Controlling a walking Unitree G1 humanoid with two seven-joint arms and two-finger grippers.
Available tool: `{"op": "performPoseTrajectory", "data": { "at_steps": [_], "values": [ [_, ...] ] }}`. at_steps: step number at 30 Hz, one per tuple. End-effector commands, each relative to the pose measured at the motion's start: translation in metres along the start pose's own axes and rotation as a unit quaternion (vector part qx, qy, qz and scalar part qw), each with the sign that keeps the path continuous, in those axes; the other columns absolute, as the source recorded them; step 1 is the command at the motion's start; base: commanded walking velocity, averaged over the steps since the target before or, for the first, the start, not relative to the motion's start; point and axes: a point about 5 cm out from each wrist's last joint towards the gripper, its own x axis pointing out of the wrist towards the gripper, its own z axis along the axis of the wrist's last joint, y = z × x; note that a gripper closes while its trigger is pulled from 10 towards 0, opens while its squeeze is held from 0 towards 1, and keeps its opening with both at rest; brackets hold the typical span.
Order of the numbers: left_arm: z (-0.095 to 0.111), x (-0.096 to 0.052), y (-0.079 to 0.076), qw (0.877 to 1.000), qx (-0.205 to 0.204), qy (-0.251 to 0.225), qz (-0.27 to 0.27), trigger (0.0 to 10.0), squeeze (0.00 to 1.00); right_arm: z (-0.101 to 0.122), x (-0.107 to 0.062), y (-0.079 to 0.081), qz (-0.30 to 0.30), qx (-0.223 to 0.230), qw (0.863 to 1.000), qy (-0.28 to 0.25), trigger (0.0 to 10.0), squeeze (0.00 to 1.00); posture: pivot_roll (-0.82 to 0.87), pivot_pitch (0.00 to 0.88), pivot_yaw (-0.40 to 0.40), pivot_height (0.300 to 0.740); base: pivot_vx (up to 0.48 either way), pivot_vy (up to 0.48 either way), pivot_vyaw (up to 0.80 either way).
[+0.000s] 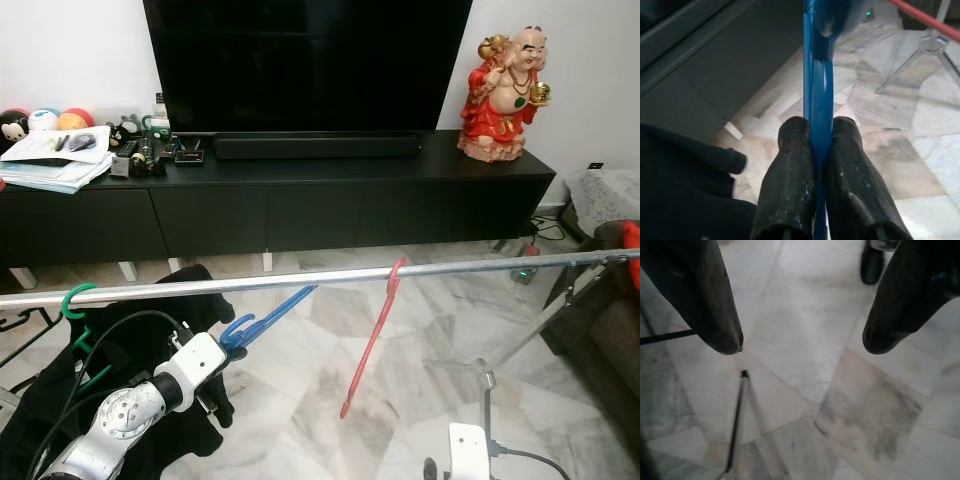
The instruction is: Hang hanger
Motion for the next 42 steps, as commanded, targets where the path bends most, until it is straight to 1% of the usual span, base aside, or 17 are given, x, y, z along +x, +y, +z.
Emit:
{"op": "performPoseTrajectory", "data": {
  "at_steps": [1,6,8,9,10,16,18,20,22,24,25,27,31,32,34,37,42],
  "values": [
    [0.008,-0.001,-0.002,1.000,-0.011,-0.013,0.005,10.0,0.00,0.000,-0.001,-0.011,0.002,-0.030,1.000,-0.001,10.0,0.00,0.08,0.000,-0.142,0.740,0.000,0.000,0.00],
    [0.014,-0.002,-0.005,0.999,-0.028,-0.019,0.018,10.0,0.00,-0.002,-0.002,-0.017,0.002,-0.043,0.999,0.001,10.0,0.00,0.07,0.000,-0.155,0.740,0.000,0.000,0.00],
    [0.017,-0.002,-0.006,0.998,-0.053,-0.018,0.039,10.0,0.00,-0.004,-0.002,-0.021,0.000,-0.051,0.999,0.004,10.0,0.00,0.06,0.000,-0.172,0.740,0.000,0.000,0.00],
    [0.021,0.001,-0.005,0.994,-0.084,-0.019,0.063,10.0,0.00,-0.006,-0.003,-0.026,-0.003,-0.057,0.998,0.007,10.0,0.00,0.06,0.000,-0.182,0.740,0.000,0.000,0.00],
    [0.025,0.003,-0.006,0.992,-0.103,-0.023,0.075,10.0,0.00,-0.007,-0.004,-0.028,-0.004,-0.061,0.998,0.010,10.0,0.00,0.06,0.000,-0.184,0.740,0.000,0.000,0.00],
    [0.032,0.007,-0.004,0.988,-0.128,-0.016,0.087,10.0,0.00,-0.011,-0.004,-0.029,-0.009,-0.056,0.998,0.010,10.0,0.00,0.08,0.000,-0.174,0.740,0.000,0.000,0.00],
    [0.034,0.010,0.000,0.986,-0.133,-0.004,0.099,10.0,0.00,-0.011,-0.004,-0.027,-0.004,-0.054,0.998,0.009,10.0,0.00,0.08,0.002,-0.164,0.740,0.000,0.000,0.00],
    [0.034,0.013,0.008,0.983,-0.141,0.020,0.119,10.0,0.00,-0.011,-0.004,-0.020,0.012,-0.065,0.998,0.005,10.0,0.00,0.08,0.000,-0.148,0.740,0.000,0.000,0.00],
    [0.033,0.014,0.011,0.981,-0.144,0.026,0.127,10.0,0.00,-0.011,-0.004,-0.019,0.014,-0.066,0.998,0.005,10.0,0.00,0.08,0.000,-0.144,0.740,0.000,0.000,0.00],
    [0.034,0.018,0.019,0.976,-0.161,0.037,0.143,10.0,0.00,-0.013,-0.003,-0.013,0.010,-0.052,0.999,0.006,10.0,0.00,0.07,0.000,-0.123,0.740,0.000,0.000,0.00],
    [0.033,0.019,0.025,0.974,-0.158,0.050,0.155,10.0,0.00,-0.014,-0.003,-0.009,0.006,-0.041,0.999,0.006,10.0,0.00,0.07,0.000,-0.114,0.740,0.000,0.000,0.00],
    [0.033,0.021,0.031,0.972,-0.151,0.059,0.167,10.0,0.00,-0.014,-0.003,-0.006,0.008,-0.037,0.999,0.006,10.0,0.00,0.08,0.000,-0.111,0.740,0.000,0.000,0.00],
    [0.032,0.021,0.043,0.968,-0.158,0.072,0.181,10.0,0.00,-0.013,-0.002,0.002,0.015,-0.028,0.999,0.007,10.0,0.00,0.08,0.000,-0.085,0.740,0.000,0.000,0.00],
    [0.030,0.021,0.048,0.968,-0.151,0.088,0.182,10.0,0.00,-0.013,-0.002,0.006,0.017,-0.022,1.000,0.006,10.0,0.00,0.09,0.000,-0.068,0.740,0.000,0.000,0.00],
    [0.030,0.021,0.050,0.967,-0.150,0.095,0.184,10.0,0.00,-0.012,-0.002,0.008,0.018,-0.021,1.000,0.005,10.0,0.00,0.09,0.000,-0.064,0.740,0.000,0.000,0.00],
    [0.025,0.020,0.056,0.961,-0.161,0.118,0.191,10.0,0.00,-0.012,-0.001,0.014,0.018,-0.010,1.000,0.003,10.0,0.00,0.08,0.000,-0.046,0.740,0.000,0.000,0.00],
    [0.021,0.022,0.057,0.954,-0.187,0.133,0.190,10.0,0.00,-0.010,-0.001,0.019,0.019,-0.001,1.000,0.000,10.0,0.00,0.08,0.000,-0.035,0.740,0.000,0.000,0.00]
  ]
}}
